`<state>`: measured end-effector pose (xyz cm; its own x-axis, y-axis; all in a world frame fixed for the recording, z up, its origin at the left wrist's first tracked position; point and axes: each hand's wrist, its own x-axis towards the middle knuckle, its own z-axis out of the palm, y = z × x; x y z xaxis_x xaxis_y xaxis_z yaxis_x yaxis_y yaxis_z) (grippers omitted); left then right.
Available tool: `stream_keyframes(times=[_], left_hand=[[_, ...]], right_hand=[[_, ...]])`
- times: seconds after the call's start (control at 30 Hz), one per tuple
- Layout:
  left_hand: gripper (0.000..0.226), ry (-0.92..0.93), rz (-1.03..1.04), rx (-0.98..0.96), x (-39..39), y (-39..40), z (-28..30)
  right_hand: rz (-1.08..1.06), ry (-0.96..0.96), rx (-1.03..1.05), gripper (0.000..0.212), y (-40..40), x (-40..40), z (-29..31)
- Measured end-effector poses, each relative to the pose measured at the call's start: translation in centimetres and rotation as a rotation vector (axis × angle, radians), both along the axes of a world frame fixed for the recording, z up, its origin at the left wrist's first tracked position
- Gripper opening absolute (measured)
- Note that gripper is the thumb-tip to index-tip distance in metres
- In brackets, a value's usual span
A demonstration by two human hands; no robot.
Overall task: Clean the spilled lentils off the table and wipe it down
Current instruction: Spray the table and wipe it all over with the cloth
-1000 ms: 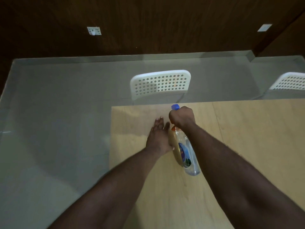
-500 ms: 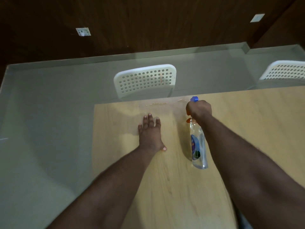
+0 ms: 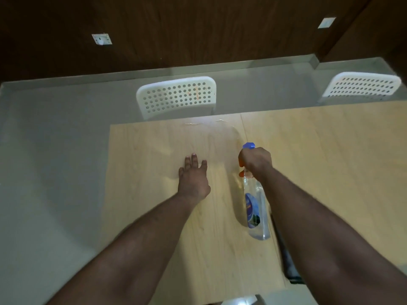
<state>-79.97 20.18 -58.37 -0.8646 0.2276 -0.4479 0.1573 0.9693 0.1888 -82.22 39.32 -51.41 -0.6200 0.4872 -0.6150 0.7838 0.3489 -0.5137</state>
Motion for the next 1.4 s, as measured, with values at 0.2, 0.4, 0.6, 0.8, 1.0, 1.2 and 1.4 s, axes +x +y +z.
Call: stream_keyframes(times=[0.2, 0.4, 0.6, 0.8, 1.0, 1.2, 1.4], left_hand=[[0.103, -0.040, 0.007, 0.031, 5.4, 1.3, 0.2], [0.127, -0.086, -0.030, 0.065, 11.8, 1.8, 0.0], [0.132, -0.090, -0.054, 0.066, 17.2, 2.4, -0.2], [0.130, -0.099, -0.052, 0.062, 21.3, 2.7, -0.3], [0.125, -0.085, -0.046, 0.060, 25.1, 1.8, -0.4], [0.118, -0.081, 0.007, 0.078, 27.3, -0.7, -0.9], [0.113, -0.044, 0.111, 0.064, 28.3, -4.8, -1.1]], right_hand=[[-0.002, 0.001, -0.040, 0.022, 0.3, 6.8, 0.2], [0.044, -0.056, 0.041, 0.017, 0.9, 14.2, 0.7], [0.126, -0.124, 0.084, 0.024, 1.7, 20.9, 0.0], [0.135, -0.100, 0.118, 0.019, 1.9, 26.9, -0.1], [0.228, -0.139, 0.140, 0.021, 1.1, 31.5, -0.4], [0.380, -0.126, 0.112, 0.024, -2.8, 33.0, -0.5], [0.569, -0.137, 0.062, 0.021, -8.2, 31.9, -0.5]])
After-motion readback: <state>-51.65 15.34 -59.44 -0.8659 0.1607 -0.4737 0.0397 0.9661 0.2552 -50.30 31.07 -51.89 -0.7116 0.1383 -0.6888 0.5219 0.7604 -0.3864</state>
